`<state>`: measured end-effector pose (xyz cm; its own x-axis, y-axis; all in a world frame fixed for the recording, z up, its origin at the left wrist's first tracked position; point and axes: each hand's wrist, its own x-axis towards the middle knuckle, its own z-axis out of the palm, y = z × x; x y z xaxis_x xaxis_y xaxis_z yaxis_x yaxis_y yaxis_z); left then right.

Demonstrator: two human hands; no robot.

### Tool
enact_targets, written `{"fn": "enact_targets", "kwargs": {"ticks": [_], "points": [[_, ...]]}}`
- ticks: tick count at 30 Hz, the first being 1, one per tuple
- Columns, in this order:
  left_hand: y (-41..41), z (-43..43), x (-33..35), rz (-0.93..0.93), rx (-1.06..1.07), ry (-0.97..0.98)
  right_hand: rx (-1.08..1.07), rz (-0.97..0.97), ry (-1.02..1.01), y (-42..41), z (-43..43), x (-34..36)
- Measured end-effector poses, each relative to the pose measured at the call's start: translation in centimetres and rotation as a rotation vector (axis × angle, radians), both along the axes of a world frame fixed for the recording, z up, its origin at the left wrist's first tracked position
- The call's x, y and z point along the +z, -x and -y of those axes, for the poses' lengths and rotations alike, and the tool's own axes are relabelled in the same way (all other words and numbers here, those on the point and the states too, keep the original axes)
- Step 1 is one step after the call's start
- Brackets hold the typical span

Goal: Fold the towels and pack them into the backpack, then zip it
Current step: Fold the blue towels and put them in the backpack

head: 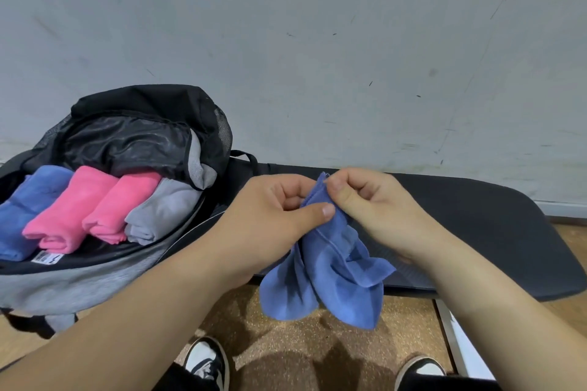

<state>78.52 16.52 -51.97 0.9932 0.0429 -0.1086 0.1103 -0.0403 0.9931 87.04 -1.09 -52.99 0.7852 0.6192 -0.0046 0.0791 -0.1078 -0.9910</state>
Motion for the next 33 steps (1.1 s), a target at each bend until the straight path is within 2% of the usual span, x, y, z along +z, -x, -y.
{"fn": "enact_targets", "kwargs": {"ticks": [5,8,12,16,21,28,31,33], "points": [[0.1,-0.8,0.8,-0.008,-0.056,0.252,0.178,0.037,0.095,-0.4,1.7,-0.4],[0.4,-1.1,1.2,0.015,-0.102,0.37,0.3,-0.03,0.141,-0.1,2.7,-0.5],[0.9,-1.3,1.3,0.058,-0.111,0.305,0.434,-0.117,0.183,1.0,2.5,-0.9],[1.0,-1.2,1.2,0.087,-0.005,0.296,0.467,-0.226,0.182,1.5,2.7,-1.2],[0.9,-1.6,1.4,0.105,0.107,0.281,0.49,-0.067,0.352,1.4,3.7,-1.8],[0.3,-1.6,1.3,0.121,0.186,0.264,0.516,-0.171,0.422,2.0,3.7,-4.5],[0.1,-1.9,1.2,0.131,0.267,0.219,0.5,0.001,0.636,1.9,3.9,-5.5],[0.2,-2.3,1.1,0.135,0.306,0.19,0.403,0.134,0.762,1.2,4.6,-5.4]]}}
